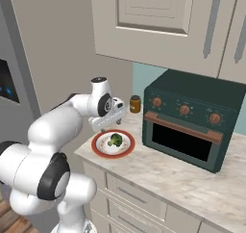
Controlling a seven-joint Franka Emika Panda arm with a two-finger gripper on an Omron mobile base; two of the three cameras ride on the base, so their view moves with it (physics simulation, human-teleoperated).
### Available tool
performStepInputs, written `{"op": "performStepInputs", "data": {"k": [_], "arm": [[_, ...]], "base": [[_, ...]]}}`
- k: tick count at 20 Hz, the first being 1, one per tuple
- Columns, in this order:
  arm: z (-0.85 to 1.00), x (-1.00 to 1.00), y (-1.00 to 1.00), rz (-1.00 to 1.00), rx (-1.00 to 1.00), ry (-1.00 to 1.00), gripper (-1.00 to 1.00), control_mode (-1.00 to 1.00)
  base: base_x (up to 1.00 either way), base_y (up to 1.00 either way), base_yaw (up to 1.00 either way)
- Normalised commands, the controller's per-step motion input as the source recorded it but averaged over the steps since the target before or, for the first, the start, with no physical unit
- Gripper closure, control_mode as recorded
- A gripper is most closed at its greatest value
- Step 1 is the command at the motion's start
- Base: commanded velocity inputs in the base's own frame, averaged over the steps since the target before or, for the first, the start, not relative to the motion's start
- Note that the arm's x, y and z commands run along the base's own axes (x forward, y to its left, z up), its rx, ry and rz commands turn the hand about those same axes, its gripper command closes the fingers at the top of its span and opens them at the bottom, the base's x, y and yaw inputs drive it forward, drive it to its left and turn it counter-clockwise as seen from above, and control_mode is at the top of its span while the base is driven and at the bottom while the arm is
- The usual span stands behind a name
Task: Pick the broccoli from the counter and place it in the microwave.
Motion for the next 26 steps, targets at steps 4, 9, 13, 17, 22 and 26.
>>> {"op": "performStepInputs", "data": {"k": [4, 9, 13, 17, 22, 26], "arm": [[-0.4, 0.16, 0.0, 0.0, 0.0, 0.05, -1.0, -1.0], [-0.41, 0.38, 0.0, 0.01, 0.0, 0.09, -1.0, -1.0], [-0.31, 0.62, 0.0, 0.03, 0.0, 0.1, -1.0, -1.0], [-0.38, 0.49, -0.02, 0.04, 0.0, 0.15, -1.0, -1.0], [-0.25, 0.31, -0.18, 0.04, 0.0, 0.13, -1.0, -1.0], [-0.14, 0.04, -0.4, 0.03, 0.0, 0.07, -1.0, -1.0]], "base": [[0.0, 0.0, 0.0], [0.0, 0.0, 0.0], [0.0, 0.0, 0.0], [0.0, 0.0, 0.0], [0.0, 0.0, 0.0], [0.0, 0.0, 0.0]]}}
